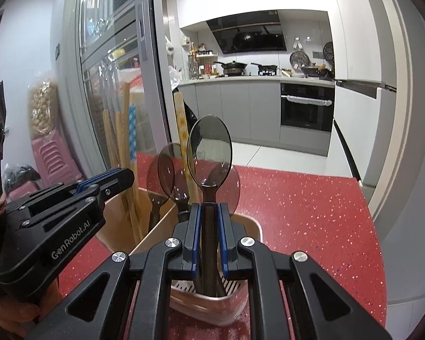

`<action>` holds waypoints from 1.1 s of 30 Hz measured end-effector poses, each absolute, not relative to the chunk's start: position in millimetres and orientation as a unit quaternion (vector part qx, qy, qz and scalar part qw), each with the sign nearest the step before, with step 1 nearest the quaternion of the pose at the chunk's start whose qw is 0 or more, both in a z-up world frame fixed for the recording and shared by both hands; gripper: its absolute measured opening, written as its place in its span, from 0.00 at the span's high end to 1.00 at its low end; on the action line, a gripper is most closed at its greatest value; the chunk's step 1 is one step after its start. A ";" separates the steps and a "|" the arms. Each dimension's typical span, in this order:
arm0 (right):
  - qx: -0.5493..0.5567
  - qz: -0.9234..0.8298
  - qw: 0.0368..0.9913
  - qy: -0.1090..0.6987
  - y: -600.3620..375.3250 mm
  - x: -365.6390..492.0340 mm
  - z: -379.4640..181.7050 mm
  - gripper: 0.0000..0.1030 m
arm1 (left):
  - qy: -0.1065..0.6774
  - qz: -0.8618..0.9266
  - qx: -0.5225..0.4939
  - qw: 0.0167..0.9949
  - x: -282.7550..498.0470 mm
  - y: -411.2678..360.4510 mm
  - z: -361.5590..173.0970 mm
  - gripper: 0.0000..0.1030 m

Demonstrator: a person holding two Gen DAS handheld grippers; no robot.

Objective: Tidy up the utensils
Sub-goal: 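Lower the spoon and chopstick into the holder and open both tools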

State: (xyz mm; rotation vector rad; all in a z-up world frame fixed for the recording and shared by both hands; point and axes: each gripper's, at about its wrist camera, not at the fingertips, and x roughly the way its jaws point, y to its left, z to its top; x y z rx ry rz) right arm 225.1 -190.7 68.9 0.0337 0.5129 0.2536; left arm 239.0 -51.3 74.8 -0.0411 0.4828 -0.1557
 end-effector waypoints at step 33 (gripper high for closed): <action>0.070 0.129 0.937 0.317 -203.3 193.1 87.6 0.54 | 0.304 -0.067 -0.033 0.950 229.1 -31.2 80.2 0.69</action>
